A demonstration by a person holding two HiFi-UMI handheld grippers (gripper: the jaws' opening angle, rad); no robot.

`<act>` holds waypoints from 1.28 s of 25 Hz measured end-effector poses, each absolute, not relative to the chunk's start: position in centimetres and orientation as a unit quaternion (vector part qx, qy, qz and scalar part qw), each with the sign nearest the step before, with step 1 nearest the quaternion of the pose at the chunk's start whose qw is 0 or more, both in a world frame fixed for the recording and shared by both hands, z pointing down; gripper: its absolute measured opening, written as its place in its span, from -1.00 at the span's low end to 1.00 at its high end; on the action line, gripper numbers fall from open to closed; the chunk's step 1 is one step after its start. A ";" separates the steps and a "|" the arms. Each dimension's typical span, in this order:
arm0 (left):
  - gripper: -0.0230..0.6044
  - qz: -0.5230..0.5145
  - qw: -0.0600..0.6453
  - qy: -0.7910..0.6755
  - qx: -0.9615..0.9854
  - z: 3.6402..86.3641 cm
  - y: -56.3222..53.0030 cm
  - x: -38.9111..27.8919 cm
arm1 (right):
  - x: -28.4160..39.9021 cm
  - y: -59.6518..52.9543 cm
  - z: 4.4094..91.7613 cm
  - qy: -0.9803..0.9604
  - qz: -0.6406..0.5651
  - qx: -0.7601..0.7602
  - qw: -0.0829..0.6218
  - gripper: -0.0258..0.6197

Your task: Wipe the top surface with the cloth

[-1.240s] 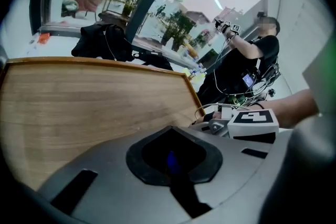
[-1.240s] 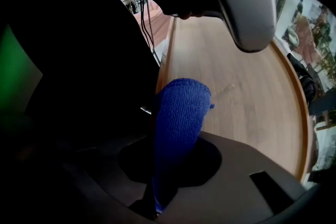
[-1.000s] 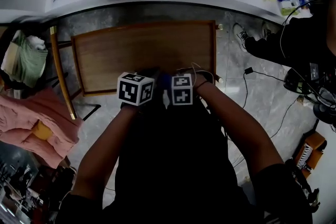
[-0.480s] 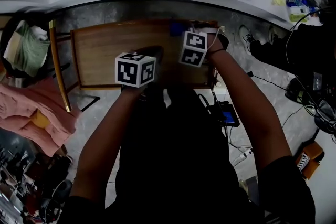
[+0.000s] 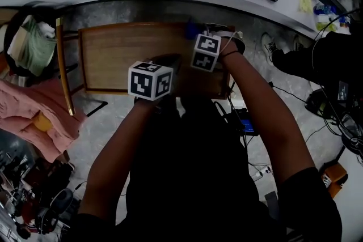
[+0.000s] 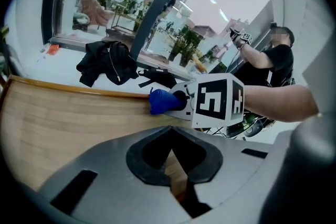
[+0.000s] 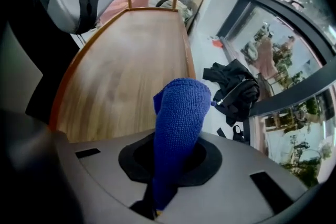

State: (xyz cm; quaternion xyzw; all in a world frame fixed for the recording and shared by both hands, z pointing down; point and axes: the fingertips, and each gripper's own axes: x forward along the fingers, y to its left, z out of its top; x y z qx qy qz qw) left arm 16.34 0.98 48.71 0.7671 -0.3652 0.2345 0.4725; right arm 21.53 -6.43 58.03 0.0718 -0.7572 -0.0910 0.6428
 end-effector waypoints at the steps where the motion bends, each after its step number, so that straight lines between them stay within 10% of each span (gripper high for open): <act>1: -0.90 0.234 0.475 -0.366 0.765 48.8 1.3 16.5 | 21.6 -6.1 58.1 -0.757 -0.089 0.062 0.645 -0.78; 32: -0.90 0.235 0.490 -0.370 0.754 49.2 5.3 17.6 | 21.7 16.5 58.8 -0.768 0.002 -0.153 0.622 -0.77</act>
